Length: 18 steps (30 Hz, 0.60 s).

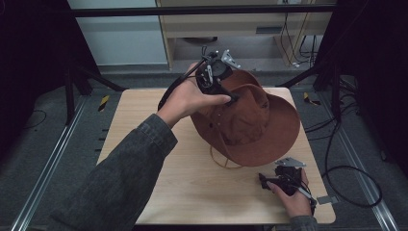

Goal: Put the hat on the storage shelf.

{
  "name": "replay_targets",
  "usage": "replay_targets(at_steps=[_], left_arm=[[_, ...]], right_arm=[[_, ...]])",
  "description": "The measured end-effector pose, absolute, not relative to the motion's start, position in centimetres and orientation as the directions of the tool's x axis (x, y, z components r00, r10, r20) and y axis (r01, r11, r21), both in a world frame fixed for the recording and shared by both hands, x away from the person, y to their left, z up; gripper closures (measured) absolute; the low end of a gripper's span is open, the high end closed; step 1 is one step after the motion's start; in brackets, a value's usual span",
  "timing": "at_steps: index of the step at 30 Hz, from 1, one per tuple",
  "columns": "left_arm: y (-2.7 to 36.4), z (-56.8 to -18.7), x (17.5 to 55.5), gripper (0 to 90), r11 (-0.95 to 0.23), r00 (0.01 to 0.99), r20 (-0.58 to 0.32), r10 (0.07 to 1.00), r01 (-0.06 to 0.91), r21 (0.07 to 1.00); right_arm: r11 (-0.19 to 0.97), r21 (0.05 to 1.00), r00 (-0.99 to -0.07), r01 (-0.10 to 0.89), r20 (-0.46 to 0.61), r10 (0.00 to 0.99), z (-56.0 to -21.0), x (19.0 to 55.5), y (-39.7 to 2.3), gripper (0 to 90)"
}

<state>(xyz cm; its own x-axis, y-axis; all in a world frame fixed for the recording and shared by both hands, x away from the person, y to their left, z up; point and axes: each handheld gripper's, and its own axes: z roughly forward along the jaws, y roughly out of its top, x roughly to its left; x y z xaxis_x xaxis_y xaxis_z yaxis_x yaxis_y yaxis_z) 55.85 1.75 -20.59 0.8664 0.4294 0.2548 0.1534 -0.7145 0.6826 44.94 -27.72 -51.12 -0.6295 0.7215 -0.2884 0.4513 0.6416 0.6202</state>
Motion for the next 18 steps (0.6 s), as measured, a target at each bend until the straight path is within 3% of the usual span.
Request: replay_targets(at_steps=[18], left_arm=[[5.4,-19.6,53.4,11.0,-0.684,0.848,0.249,0.468,0.169,0.709]], right_arm=[[0.64,0.622,-0.632,0.451,-0.284,0.721,-51.1,44.9,-27.7,0.7]])
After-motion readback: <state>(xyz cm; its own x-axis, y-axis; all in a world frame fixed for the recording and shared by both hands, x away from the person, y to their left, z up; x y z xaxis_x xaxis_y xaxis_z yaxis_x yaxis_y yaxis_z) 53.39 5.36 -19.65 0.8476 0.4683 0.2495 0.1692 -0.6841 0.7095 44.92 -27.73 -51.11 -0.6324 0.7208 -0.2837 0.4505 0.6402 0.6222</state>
